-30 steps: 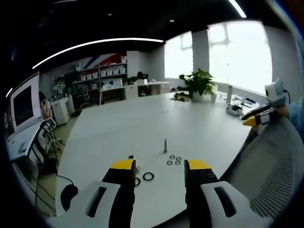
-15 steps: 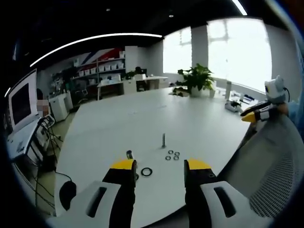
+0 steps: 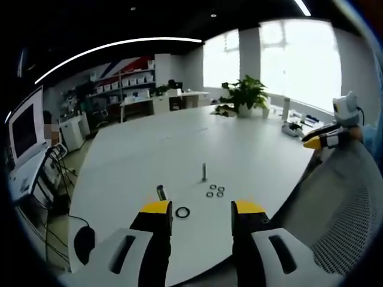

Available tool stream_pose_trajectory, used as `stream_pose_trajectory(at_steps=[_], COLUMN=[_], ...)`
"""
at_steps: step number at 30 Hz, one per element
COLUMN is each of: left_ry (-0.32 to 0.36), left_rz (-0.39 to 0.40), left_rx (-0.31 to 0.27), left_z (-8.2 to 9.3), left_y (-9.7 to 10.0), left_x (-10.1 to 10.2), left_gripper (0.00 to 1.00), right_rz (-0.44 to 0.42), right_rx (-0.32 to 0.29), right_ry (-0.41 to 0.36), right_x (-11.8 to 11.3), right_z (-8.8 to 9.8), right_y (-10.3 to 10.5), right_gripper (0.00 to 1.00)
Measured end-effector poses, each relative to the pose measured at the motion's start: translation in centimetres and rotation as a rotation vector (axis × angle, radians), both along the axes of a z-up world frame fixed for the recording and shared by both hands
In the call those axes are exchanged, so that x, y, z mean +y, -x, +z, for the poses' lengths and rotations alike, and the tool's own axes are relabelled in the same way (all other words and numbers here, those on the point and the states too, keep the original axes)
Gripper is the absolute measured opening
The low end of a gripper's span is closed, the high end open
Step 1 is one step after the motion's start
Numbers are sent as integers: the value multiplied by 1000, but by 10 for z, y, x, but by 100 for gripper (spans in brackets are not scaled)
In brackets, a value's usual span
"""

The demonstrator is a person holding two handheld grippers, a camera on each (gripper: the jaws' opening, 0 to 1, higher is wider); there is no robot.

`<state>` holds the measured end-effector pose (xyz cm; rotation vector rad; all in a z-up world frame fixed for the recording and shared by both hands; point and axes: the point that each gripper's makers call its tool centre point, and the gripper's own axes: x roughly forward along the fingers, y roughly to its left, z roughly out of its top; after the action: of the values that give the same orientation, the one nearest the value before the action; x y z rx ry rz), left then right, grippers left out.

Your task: Place the washer onto the threaded stud by aligning its center hole with the stud, sliding it down to the base, and recovering from edge contact or off-axis alignment until the washer reaches the visible bottom stop.

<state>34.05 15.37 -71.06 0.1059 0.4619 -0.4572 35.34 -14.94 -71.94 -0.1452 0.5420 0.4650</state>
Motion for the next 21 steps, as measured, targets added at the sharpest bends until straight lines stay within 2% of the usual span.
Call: stream_pose_trajectory(at_steps=[21], left_ry=[3], left_rz=[16], left_rx=[3], left_z=[-1], left_y=[-1], left_x=[1], left_gripper=[38], right_rz=[13], right_rx=[6], right_ry=[3], right_x=[1], right_z=[-1], right_y=[1], right_gripper=[23])
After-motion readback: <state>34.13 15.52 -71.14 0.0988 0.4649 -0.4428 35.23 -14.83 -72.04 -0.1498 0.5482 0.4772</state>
